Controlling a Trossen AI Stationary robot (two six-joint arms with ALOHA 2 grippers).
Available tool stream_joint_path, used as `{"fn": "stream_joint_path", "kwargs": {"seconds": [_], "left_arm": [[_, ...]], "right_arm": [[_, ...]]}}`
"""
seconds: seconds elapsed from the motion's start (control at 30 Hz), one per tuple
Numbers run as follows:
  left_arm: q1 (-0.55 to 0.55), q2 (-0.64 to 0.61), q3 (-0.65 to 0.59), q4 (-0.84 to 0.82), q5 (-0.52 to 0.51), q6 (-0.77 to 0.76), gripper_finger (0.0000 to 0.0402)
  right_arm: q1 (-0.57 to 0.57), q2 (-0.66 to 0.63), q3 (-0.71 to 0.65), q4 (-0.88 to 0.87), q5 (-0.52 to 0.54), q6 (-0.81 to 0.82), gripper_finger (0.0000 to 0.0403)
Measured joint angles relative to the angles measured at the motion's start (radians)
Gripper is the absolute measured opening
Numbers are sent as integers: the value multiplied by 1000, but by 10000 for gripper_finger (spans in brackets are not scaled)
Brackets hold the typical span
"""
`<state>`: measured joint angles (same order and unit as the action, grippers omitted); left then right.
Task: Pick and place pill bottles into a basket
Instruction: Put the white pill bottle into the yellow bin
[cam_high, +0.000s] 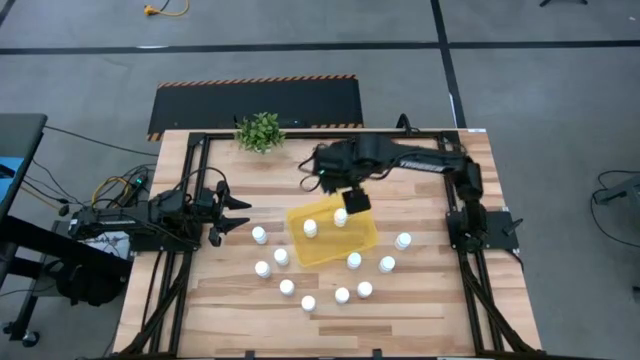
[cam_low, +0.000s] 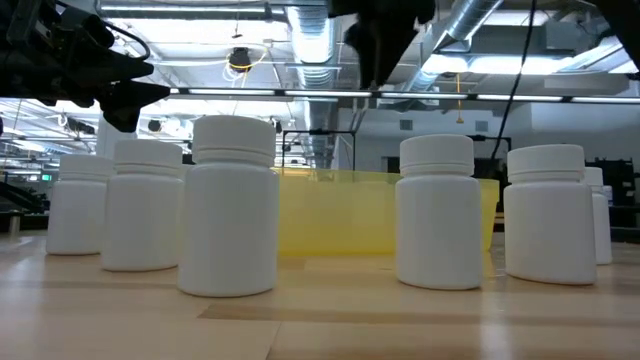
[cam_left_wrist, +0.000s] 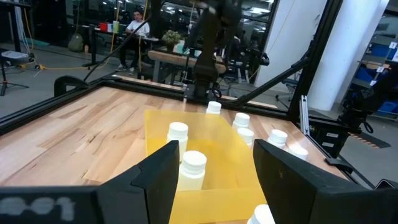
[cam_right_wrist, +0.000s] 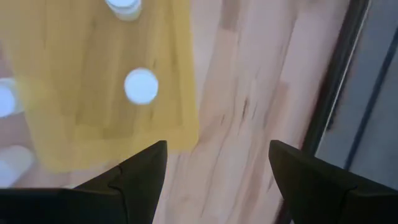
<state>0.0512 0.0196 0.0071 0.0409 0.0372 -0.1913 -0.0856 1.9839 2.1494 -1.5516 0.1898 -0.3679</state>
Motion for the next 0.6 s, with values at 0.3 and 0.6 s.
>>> {"fn": "stream_joint_path", "kwargs": {"seconds": [0.3,0.6], "left_arm": [[0,0,0,0,0,0,194],[0,0,0,0,0,0,194]], "right_arm": [[-41,-184,-124,-19,-204,70,276],[-36,-502,-556,60,-209,175,276]]}}
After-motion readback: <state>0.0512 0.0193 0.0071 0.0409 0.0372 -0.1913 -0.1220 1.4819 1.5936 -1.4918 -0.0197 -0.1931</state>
